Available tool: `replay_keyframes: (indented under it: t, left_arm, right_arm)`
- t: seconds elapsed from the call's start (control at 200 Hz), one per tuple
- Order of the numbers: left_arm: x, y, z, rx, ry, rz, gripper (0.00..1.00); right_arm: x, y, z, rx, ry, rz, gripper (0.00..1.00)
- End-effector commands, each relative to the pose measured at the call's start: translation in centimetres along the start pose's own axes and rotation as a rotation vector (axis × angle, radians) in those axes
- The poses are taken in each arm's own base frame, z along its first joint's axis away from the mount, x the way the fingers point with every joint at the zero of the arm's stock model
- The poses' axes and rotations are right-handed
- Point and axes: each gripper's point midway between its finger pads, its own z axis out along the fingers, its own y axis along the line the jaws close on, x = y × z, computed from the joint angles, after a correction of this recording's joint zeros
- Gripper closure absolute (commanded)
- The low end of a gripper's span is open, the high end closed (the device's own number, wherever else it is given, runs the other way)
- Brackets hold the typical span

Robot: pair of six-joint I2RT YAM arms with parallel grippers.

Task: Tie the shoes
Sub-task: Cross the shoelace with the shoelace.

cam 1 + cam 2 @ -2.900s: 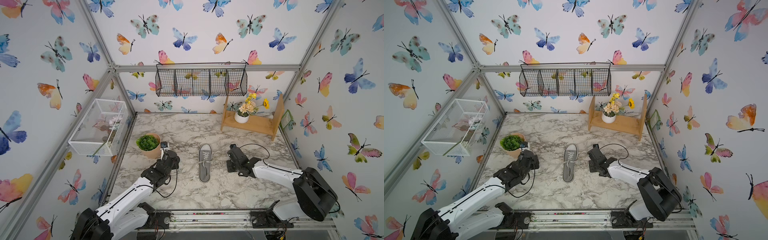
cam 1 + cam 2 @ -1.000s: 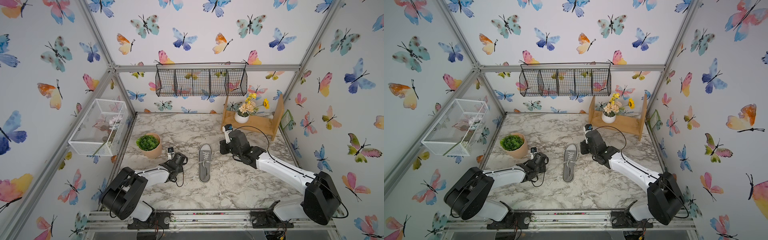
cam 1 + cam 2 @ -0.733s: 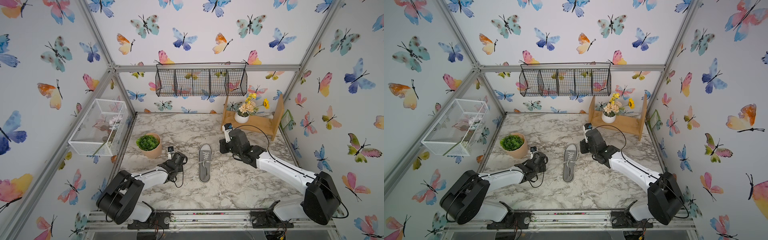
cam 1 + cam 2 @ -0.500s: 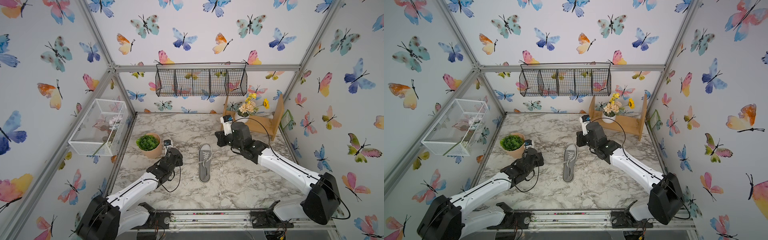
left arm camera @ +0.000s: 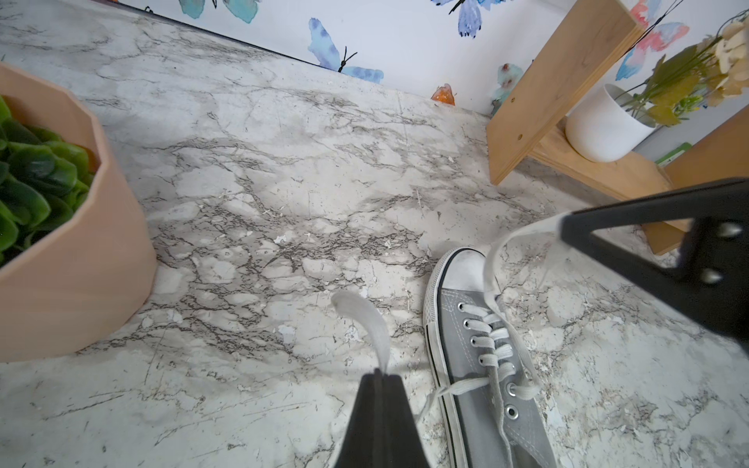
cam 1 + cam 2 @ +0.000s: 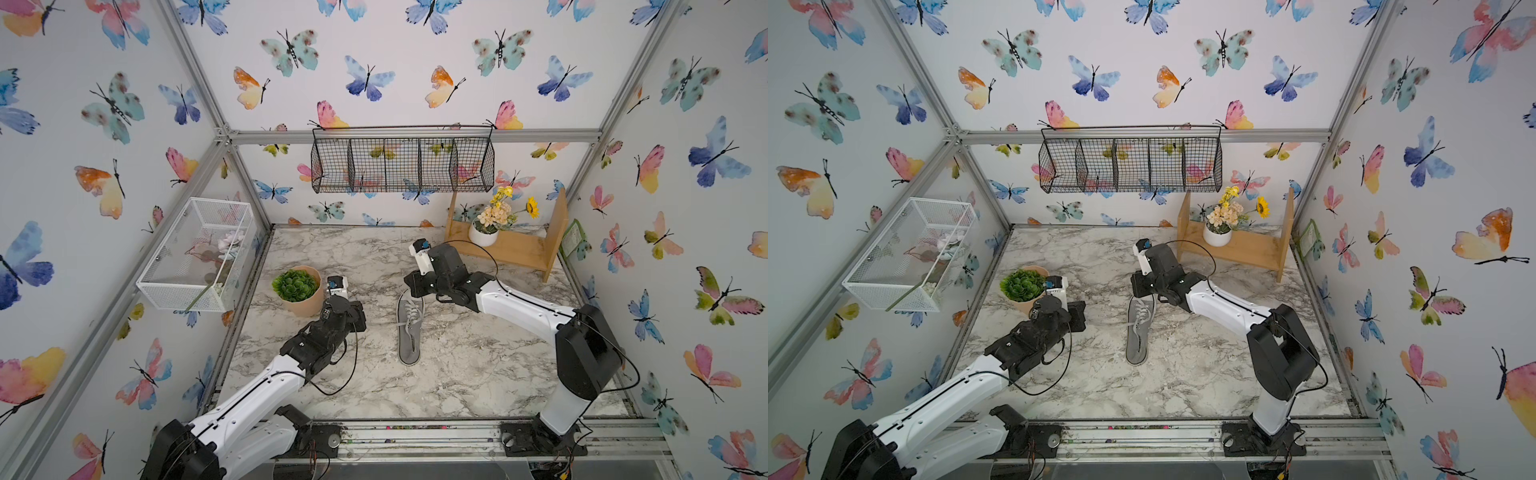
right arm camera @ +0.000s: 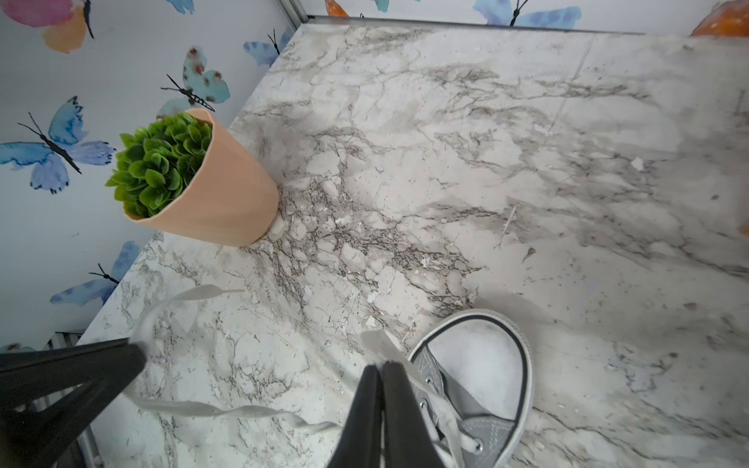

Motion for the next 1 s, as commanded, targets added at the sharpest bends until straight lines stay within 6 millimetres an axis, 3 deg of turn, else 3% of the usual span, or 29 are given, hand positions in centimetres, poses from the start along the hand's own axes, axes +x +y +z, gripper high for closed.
replay_keyframes:
  t: [0.0,0.22,0.355,0.536,0.741,0.851,0.996]
  left_arm:
    - [0.5,-0.4,-0.2,0.036,0.008,0.023,1.0]
    - [1.4,-0.1,0.2,0.033,0.029,0.025,1.0]
    - [1.0,-0.3,-0.1,0.042,0.016,0.018,1.0]
    - [0.2,-0.7,-0.5,0.055,-0.009,0.011,1.0]
    - [-0.8,-1.9,-0.9,0.109,-0.025,0.0,1.0]
    - [-2.5,-3.6,-1.5,0.176,-0.058,-0.006,1.0]
    - [-6.5,-7.1,-3.0,0.282,-0.143,0.011,1.0]
  right_arm:
    - [0.3,1.9,1.6,-0.084,0.037,0.012,0.92]
    - [2.4,3.6,5.6,-0.171,0.125,0.021,0.88]
    - [3.2,4.3,5.8,-0.213,0.154,0.027,0.8]
    - [2.8,4.5,3.4,-0.208,0.128,-0.008,0.63]
    - [2.5,3.8,0.0,-0.147,0.096,-0.044,0.55]
    - [2.0,2.1,-2.3,-0.065,0.067,-0.06,0.52]
    - [1.4,-2.4,-5.6,0.109,0.01,-0.06,0.51]
